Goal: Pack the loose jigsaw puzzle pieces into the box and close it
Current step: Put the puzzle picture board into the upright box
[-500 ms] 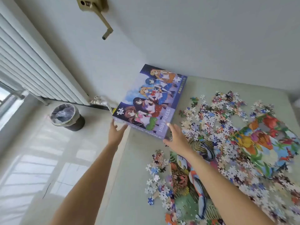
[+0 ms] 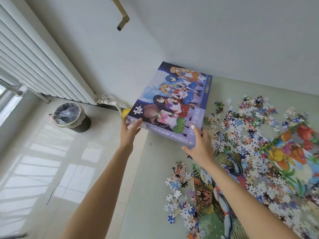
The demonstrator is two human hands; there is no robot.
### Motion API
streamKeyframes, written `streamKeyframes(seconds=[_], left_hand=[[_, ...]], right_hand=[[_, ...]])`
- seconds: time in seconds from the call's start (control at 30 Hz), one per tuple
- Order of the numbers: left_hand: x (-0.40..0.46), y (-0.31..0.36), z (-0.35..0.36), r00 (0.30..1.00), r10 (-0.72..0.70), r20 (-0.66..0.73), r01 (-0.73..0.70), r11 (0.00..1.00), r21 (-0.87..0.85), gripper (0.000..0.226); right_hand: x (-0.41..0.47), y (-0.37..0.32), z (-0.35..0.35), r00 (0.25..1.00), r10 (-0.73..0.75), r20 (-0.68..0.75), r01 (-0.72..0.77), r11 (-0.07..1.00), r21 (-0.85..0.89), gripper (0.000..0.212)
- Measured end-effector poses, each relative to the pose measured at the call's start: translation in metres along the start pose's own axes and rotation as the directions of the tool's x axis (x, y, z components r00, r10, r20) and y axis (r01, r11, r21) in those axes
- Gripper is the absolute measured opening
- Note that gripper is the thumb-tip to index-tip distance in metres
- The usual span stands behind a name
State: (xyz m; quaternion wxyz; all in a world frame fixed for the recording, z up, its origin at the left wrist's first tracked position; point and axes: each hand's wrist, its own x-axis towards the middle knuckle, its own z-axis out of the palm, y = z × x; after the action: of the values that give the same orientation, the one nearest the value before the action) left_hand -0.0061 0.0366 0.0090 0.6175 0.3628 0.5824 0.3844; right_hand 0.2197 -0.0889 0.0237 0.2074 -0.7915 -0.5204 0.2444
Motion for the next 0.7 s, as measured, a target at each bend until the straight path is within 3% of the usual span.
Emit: streamKeyframes(seconds=[0.1,0.17,0.27,0.33,0.43,0.5,0.6,0.63,0.7], left_hand=[[-0.024,0.014,0.014,0.99,0.139,-0.033,-0.139,0.99,-0.01,0.047],[-0.045,0.022,0.021,0.97,0.236,-0.061,-0.232,0.971,0.062,0.059],[-0.074,0.033,0.027,0.913,0.403,-0.059,-0.364,0.872,0.326,0.078],[-0.092,0.044,0.025,0.826,0.561,-0.052,-0.45,0.712,0.54,0.088],[-0.111,0.064,0.024,0.609,0.791,0.059,-0.533,0.353,0.769,0.101],[-0.12,0.081,0.026,0.515,0.848,0.123,-0.535,0.206,0.819,0.093],[-0.137,0.111,0.04,0.374,0.856,0.356,-0.595,-0.073,0.8,0.067],[-0.141,0.12,0.045,0.362,0.828,0.429,-0.622,-0.129,0.773,0.062],[-0.145,0.137,0.056,0.391,0.779,0.49,-0.664,-0.13,0.736,0.058]], right_hand=[[-0.006,-0.003,-0.019,0.994,-0.068,-0.086,0.051,0.982,-0.183,0.086],[-0.01,-0.004,-0.037,0.979,-0.136,-0.153,0.099,0.969,-0.227,0.078],[-0.014,-0.003,-0.068,0.933,-0.287,-0.216,0.232,0.941,-0.247,0.065],[-0.018,-0.005,-0.091,0.902,-0.364,-0.233,0.316,0.923,-0.218,0.061],[-0.024,-0.014,-0.128,0.871,-0.413,-0.265,0.383,0.91,-0.16,0.06],[-0.028,-0.02,-0.149,0.858,-0.426,-0.288,0.413,0.904,-0.107,0.061],[-0.033,-0.027,-0.178,0.841,-0.455,-0.293,0.461,0.886,-0.051,0.064],[-0.032,-0.028,-0.184,0.841,-0.459,-0.286,0.47,0.882,-0.034,0.065],[-0.031,-0.029,-0.196,0.849,-0.453,-0.271,0.469,0.883,-0.006,0.066]])
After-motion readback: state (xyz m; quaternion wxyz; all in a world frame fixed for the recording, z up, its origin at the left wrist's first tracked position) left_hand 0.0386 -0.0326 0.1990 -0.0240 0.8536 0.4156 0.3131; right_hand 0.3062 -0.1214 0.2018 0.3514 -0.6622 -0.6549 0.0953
